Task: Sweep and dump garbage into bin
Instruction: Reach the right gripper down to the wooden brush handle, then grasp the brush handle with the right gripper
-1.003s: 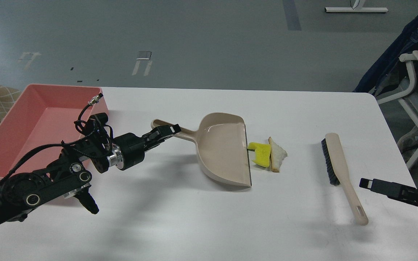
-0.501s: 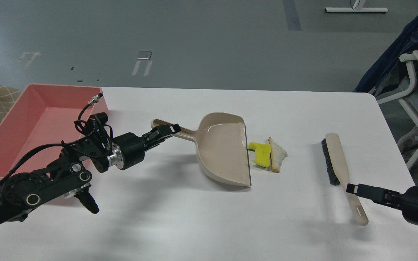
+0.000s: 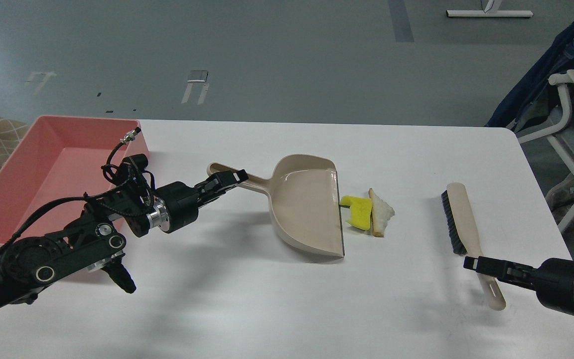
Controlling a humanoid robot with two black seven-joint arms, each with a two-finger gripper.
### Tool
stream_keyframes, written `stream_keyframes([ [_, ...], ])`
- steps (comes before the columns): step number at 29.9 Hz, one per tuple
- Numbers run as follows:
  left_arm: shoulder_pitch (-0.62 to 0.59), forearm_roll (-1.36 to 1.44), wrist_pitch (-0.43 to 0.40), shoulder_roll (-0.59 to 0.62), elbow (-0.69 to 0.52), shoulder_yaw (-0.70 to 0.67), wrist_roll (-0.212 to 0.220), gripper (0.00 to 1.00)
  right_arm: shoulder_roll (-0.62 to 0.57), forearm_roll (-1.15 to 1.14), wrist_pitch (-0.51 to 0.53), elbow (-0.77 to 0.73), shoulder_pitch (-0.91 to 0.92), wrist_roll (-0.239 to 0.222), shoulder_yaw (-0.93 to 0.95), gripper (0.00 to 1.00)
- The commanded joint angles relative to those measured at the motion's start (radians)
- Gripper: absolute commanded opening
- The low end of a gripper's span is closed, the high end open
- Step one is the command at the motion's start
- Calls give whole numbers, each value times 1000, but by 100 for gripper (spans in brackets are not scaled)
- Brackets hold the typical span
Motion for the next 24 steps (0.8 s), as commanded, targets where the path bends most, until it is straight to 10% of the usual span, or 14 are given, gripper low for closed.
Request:
stream_keyframes([
  [1, 1, 0, 1, 2, 0, -2, -2, 0, 0, 0, 0, 0, 2, -11, 1, 62],
  [16, 1, -2, 1, 4, 0, -5, -2, 0, 2, 0, -1, 6, 3, -32, 3, 56],
  [24, 1, -2, 2, 4, 0, -6, 0, 0, 2, 0, 0, 20, 0, -49, 1, 25],
])
